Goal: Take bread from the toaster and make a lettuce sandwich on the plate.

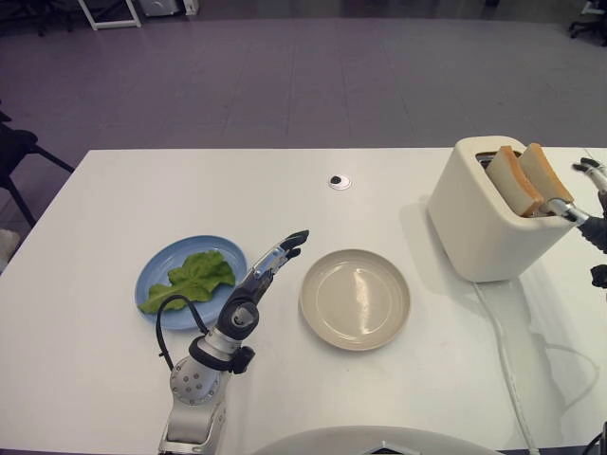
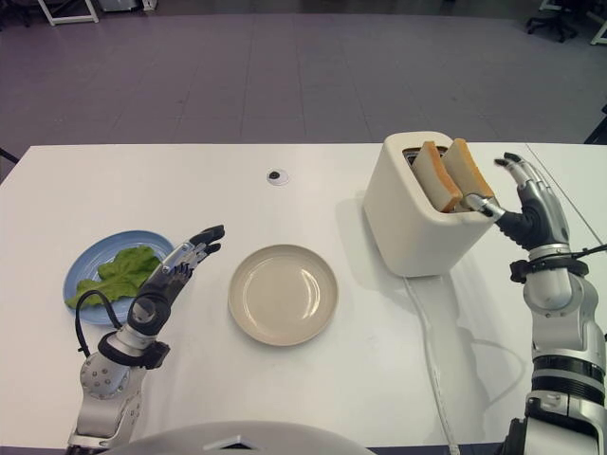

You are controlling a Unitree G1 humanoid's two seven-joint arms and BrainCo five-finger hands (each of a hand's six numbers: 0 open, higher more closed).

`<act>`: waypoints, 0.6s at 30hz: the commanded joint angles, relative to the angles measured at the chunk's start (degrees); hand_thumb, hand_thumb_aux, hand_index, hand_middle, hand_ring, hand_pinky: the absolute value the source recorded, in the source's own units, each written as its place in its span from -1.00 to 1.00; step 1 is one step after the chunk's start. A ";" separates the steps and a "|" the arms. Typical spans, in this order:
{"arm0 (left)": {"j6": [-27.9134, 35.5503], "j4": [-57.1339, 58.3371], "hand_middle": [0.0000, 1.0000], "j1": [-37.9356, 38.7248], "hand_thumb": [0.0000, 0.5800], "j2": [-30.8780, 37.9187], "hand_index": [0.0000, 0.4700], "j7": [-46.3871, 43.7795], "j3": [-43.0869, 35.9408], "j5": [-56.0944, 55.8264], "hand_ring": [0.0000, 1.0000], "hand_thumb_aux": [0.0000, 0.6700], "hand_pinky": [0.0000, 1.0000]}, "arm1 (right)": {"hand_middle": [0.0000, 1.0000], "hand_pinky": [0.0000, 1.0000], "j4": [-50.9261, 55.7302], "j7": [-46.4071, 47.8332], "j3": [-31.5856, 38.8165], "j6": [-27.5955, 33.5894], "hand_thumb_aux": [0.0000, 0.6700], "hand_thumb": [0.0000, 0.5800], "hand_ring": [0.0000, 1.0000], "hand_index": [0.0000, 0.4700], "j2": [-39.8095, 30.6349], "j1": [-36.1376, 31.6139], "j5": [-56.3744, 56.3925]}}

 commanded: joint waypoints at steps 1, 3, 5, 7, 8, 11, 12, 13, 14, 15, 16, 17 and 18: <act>0.13 0.02 -1.00 0.06 -1.00 0.33 -1.00 0.01 0.03 0.91 -1.00 -1.00 -1.00 | -1.00 -1.00 2.59 0.49 3.04 0.75 0.07 0.56 -1.00 0.07 -0.29 -1.07 0.55; 0.05 0.16 -1.00 0.00 -1.00 0.38 -1.00 -0.04 0.03 0.92 -1.00 -1.00 -1.00 | -1.00 -1.00 3.52 0.49 4.43 0.97 0.13 0.62 -1.00 0.13 0.03 -1.23 0.75; -0.05 0.24 -1.00 0.01 -1.00 0.39 -1.00 -0.07 0.01 0.92 -1.00 -1.00 -1.00 | -1.00 -1.00 4.29 0.35 5.48 0.68 0.28 0.74 -1.00 0.28 0.01 -1.44 1.36; -0.07 0.22 -1.00 0.02 -1.00 0.40 -1.00 -0.08 -0.03 0.91 -1.00 -1.00 -1.00 | -1.00 -1.00 4.16 0.03 5.82 0.03 0.79 0.98 -1.00 0.79 -0.08 -1.59 2.29; -0.07 0.21 -1.00 0.01 -1.00 0.40 -1.00 -0.08 -0.05 0.91 -1.00 -1.00 -1.00 | -1.00 -1.00 3.78 -0.07 5.76 -0.31 1.00 1.00 -1.00 1.00 -0.05 -1.63 3.02; -0.07 0.05 -1.00 0.17 -1.00 0.40 -1.00 -0.02 -0.03 0.95 -1.00 -1.00 -1.00 | -1.00 -1.00 2.19 0.27 5.39 -0.78 1.00 1.00 -1.00 1.00 0.52 -1.80 5.83; -0.06 -0.09 -1.00 0.29 -1.00 0.41 -1.00 0.03 0.01 0.99 -1.00 -1.00 -1.00 | -1.00 -1.00 1.68 0.58 5.06 -0.73 1.00 1.00 -1.00 1.00 0.97 -2.00 7.30; -0.03 -0.18 -1.00 0.35 -1.00 0.42 -1.00 0.07 0.05 1.01 -1.00 -1.00 -1.00 | -1.00 -1.00 1.27 1.06 4.64 -0.52 1.00 1.00 -1.00 1.00 1.44 -2.25 8.95; -0.01 -0.23 -1.00 0.37 -1.00 0.42 -1.00 0.09 0.07 1.02 -1.00 -1.00 -1.00 | -1.00 -1.00 0.89 1.60 4.10 -0.21 1.00 1.00 -1.00 1.00 1.95 -2.48 10.77; -0.01 -0.24 -1.00 0.36 -1.00 0.43 -1.00 0.10 0.08 1.04 -1.00 -1.00 -1.00 | -1.00 -1.00 0.34 2.07 3.21 0.28 1.00 1.00 -1.00 1.00 2.45 -2.73 12.95; 0.00 -0.22 -1.00 0.31 -1.00 0.42 -1.00 0.12 0.08 1.04 -1.00 -1.00 -1.00 | -1.00 -1.00 -0.41 2.43 1.92 0.82 1.00 1.00 -1.00 1.00 2.90 -3.11 15.50; -0.01 -0.20 -1.00 0.28 -1.00 0.41 -1.00 0.13 0.09 1.05 -1.00 -1.00 -1.00 | -1.00 -1.00 -1.57 2.43 -0.13 1.52 1.00 1.00 -1.00 1.00 3.24 -3.66 18.48; -0.02 -0.19 -1.00 0.26 -1.00 0.41 -1.00 0.14 0.09 1.04 -1.00 -1.00 -1.00 | -1.00 -1.00 -2.80 2.64 -2.31 2.30 1.00 1.00 -1.00 1.00 3.54 -4.31 21.92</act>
